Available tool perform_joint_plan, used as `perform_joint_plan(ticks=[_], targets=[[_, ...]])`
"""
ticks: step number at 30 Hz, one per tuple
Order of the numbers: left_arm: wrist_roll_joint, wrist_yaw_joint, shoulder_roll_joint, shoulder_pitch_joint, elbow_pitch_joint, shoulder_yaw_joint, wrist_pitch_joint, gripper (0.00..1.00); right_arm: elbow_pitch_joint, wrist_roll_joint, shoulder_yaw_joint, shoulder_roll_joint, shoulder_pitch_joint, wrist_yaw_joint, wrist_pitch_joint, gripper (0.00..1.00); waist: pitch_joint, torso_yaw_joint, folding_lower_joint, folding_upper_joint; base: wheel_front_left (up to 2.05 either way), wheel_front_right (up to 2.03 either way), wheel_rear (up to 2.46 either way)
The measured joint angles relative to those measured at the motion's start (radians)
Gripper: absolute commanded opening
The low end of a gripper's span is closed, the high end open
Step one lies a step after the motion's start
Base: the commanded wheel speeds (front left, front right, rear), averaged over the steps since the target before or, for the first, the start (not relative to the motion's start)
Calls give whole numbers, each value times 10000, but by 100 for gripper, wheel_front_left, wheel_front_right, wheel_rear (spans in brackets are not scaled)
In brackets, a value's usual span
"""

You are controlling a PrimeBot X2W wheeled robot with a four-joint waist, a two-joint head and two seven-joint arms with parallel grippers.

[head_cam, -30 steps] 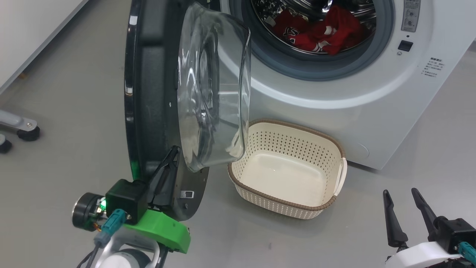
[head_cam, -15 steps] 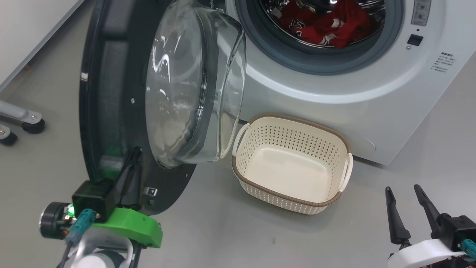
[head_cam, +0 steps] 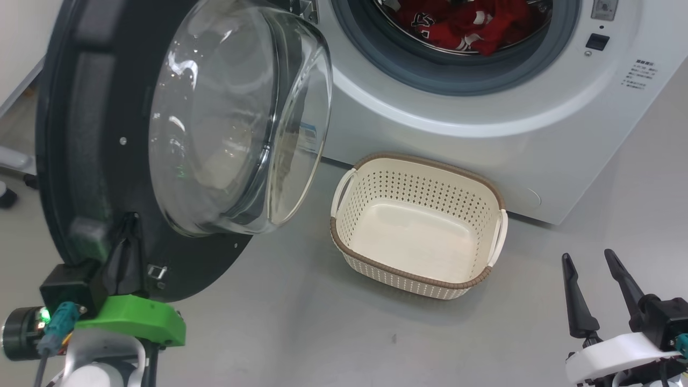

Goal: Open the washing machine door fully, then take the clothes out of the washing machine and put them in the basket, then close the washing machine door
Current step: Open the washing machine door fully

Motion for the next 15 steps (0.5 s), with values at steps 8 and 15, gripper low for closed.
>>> perform_joint_plan(ticks=[8,15], targets=[[0,12,-113,-305,410,648,-324,0,-314,-75,-71,-138,-132,0,75,100,201,-98,0,0,0,0,0],[0,12,-128,-881,895,1200,-562,0,-506,-161,-96,-215,-194,0,79,100,282,-168,0,0,0,0,0]])
